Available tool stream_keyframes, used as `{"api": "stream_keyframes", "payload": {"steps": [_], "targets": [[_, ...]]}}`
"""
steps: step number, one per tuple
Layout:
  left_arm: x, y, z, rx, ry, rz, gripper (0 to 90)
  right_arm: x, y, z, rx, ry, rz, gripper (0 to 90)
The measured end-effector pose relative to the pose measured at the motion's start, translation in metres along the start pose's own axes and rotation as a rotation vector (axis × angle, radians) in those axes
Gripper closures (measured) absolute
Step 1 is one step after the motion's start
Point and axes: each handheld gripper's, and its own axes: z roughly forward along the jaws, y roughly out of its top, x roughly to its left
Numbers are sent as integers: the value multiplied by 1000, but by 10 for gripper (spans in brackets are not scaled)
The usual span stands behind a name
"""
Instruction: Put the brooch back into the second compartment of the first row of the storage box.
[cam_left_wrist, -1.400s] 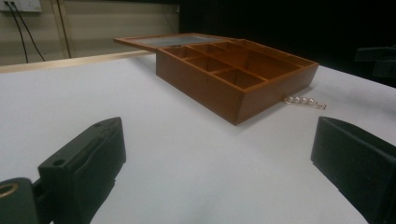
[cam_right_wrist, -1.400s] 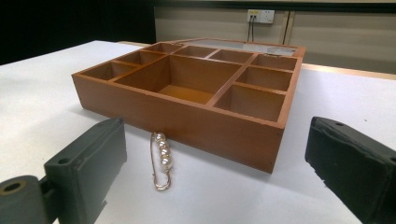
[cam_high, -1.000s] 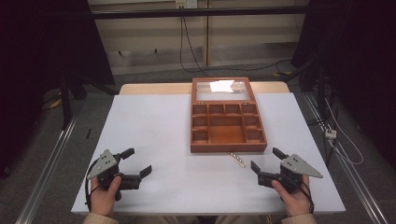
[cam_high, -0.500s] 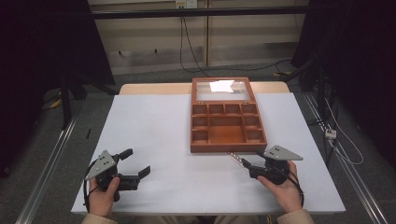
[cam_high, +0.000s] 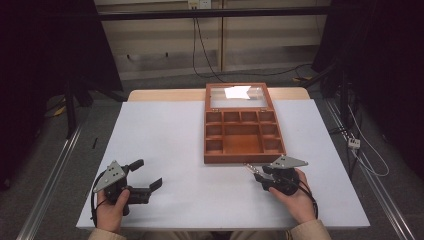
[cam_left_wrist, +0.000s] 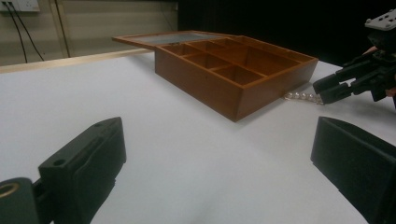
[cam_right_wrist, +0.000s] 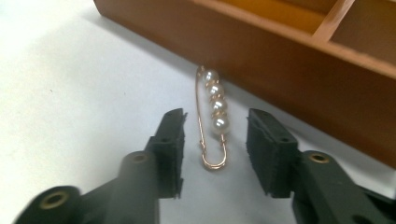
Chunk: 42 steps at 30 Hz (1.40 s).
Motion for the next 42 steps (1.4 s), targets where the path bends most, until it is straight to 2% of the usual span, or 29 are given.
{"api": "stream_keyframes", "payload": {"steps": [4,14,24,31,37,42], "targets": [[0,0,0,1,-1,0,33,-3,1,7,29,7,0,653],[-1,0,2,3,0,-2,33,0,4,11,39,-4,-49,686],[-1,0,3,10,0,8,33,0,3,11,37,21,-29,808],[0,0,2,6,3,5,33,0,3,10,40,25,-22,810],[-1,0,2,5,3,4,34,-3,4,5,40,56,-5,811],[0,0,2,7,3,8,33,-3,7,-1,19,86,1,811]]}}
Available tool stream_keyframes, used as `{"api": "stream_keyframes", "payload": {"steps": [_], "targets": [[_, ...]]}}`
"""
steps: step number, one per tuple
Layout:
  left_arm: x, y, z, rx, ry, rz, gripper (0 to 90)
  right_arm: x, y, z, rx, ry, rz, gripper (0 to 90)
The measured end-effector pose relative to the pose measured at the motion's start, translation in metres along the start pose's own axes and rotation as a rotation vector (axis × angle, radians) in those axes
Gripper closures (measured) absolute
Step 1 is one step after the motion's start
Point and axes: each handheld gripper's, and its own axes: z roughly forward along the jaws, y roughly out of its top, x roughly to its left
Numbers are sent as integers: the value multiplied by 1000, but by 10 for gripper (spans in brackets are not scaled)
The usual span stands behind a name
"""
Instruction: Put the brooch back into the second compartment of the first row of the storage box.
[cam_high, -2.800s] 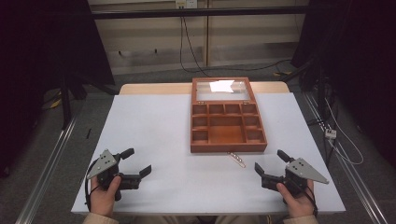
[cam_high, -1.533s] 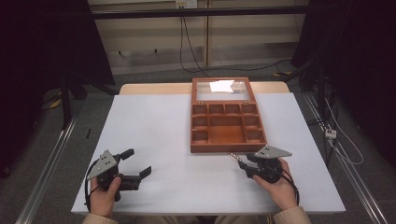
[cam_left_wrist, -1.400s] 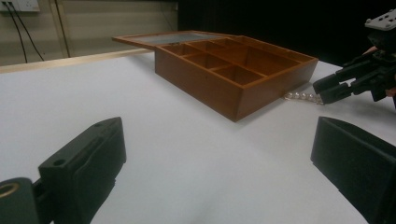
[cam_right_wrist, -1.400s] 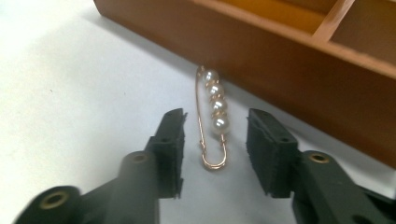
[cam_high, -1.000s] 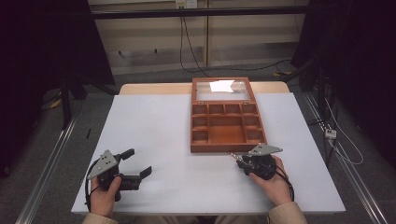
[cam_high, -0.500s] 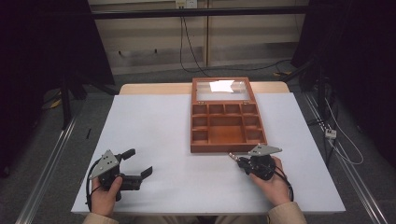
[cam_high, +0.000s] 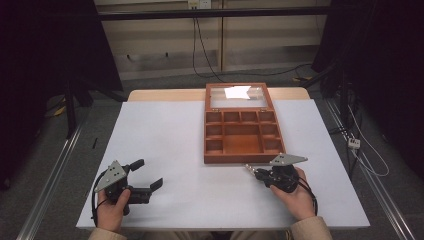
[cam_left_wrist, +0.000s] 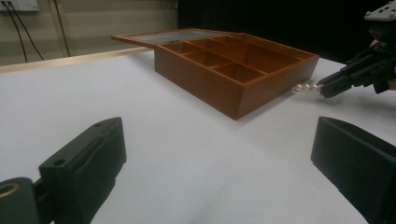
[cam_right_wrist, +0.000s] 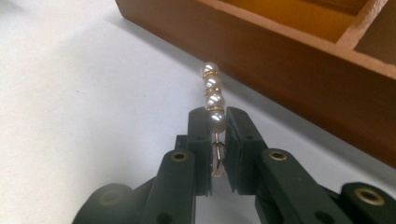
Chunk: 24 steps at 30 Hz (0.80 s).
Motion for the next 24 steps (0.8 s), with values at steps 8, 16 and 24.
{"api": "stream_keyframes", "payload": {"steps": [8,16,24], "targets": [[0,0,0,-4,0,-4,34,2,6,-8,-23,27,-2,810],[0,0,1,0,-2,1,33,2,9,-14,-29,43,-6,810],[0,0,0,-5,-4,-7,33,1,15,-19,-43,54,-2,810]]}}
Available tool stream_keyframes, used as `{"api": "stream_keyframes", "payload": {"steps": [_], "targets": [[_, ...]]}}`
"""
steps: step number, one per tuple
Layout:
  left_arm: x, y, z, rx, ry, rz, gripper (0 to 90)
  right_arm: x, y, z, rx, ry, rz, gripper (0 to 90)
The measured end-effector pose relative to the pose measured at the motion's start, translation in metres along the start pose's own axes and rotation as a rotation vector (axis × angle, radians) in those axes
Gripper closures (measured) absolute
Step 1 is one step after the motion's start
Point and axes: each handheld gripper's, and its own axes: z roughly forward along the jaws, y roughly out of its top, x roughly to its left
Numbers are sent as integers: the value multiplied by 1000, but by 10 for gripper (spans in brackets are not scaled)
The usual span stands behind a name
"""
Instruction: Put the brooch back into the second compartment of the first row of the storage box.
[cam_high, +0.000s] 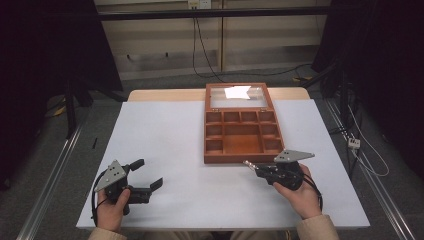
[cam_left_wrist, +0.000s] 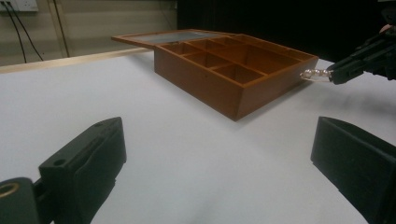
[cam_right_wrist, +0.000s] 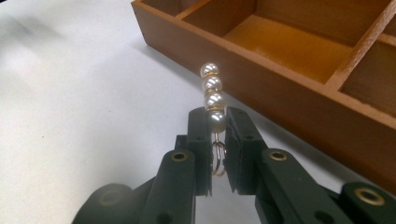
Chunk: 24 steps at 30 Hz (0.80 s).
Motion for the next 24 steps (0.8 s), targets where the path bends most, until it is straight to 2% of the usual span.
{"api": "stream_keyframes", "payload": {"steps": [13,24], "targets": [[1,0,-2,7,9,14,33,-2,15,-6,-8,13,-9,810],[2,0,-3,0,7,9,33,-1,29,-5,-7,33,-20,810]]}}
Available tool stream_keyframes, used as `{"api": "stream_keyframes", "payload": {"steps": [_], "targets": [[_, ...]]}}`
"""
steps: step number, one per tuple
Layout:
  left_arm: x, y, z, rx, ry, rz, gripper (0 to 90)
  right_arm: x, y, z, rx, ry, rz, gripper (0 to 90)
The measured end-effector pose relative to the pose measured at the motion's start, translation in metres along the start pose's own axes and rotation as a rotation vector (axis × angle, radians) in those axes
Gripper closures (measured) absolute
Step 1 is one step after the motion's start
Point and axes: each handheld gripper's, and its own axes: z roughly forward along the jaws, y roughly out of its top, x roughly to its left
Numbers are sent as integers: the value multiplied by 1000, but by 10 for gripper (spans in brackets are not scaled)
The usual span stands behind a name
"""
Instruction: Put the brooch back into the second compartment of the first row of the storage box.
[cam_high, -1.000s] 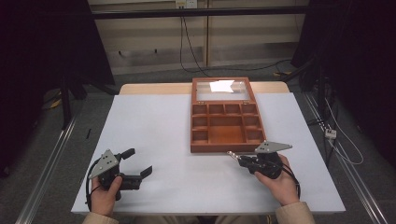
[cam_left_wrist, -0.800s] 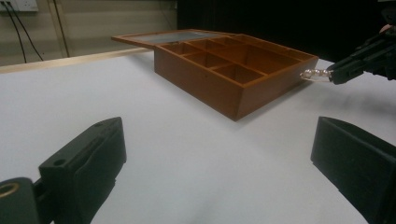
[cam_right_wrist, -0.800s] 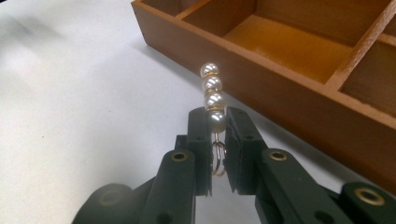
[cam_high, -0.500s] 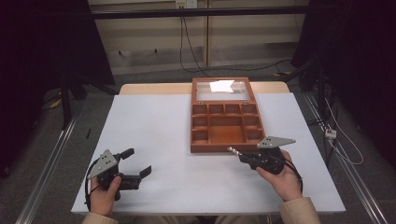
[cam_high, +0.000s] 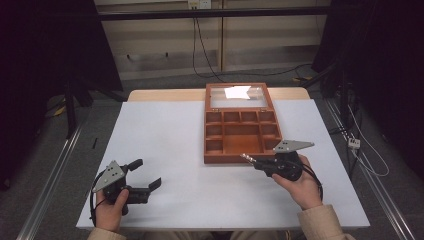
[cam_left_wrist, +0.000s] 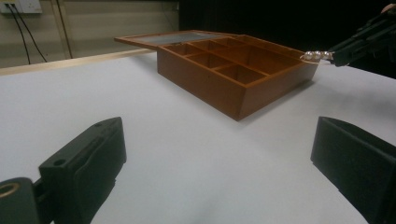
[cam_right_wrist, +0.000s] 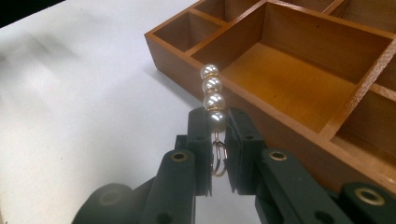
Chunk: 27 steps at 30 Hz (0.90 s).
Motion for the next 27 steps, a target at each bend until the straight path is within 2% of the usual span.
{"api": "stream_keyframes", "payload": {"steps": [17,27], "targets": [[0,0,-1,-1,-3,-3,33,-7,24,4,-6,2,-4,809],[0,-1,-1,-5,-7,-10,33,-11,31,15,1,7,4,810]]}}
